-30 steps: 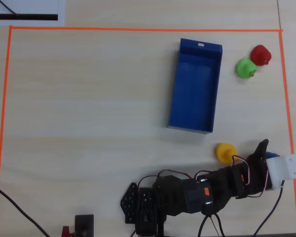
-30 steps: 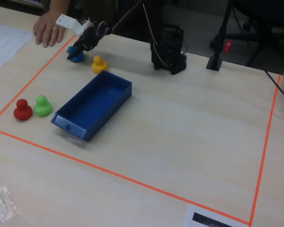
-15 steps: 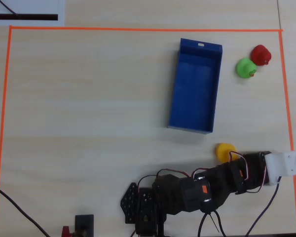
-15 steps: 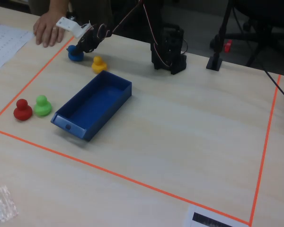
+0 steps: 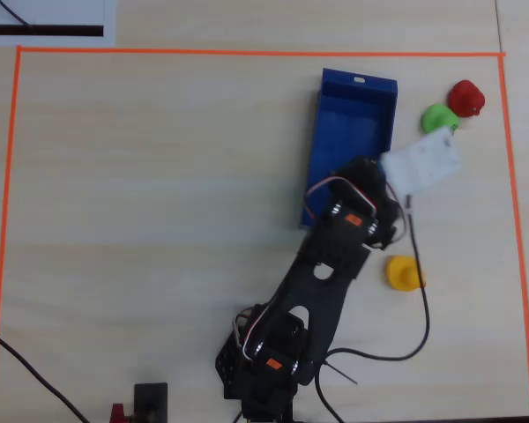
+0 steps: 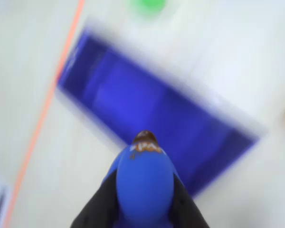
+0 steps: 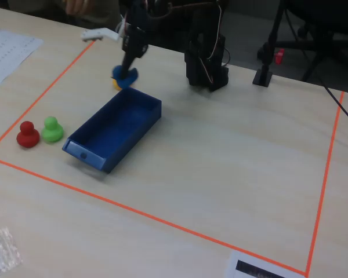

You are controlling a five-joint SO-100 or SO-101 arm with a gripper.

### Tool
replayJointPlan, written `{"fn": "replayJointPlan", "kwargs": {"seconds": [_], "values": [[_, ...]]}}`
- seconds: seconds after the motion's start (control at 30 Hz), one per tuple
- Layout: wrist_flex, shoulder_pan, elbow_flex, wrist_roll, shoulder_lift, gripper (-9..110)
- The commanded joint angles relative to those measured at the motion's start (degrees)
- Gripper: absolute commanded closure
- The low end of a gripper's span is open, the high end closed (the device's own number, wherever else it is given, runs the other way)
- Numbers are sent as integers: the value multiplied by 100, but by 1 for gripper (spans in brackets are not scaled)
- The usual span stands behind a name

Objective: Grasp blue duck and put it into box.

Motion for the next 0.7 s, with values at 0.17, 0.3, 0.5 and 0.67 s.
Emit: {"fn": "replayJointPlan", "kwargs": {"seconds": [0.17, 0.3, 0.5, 0.67], "values": [[-571, -809, -606, 501, -949, 101], [-1450, -185, -545, 220, -1556, 101], [-1925, 185, -475, -185, -2250, 98], [-2118, 176, 97, -422, -2092, 66]]}}
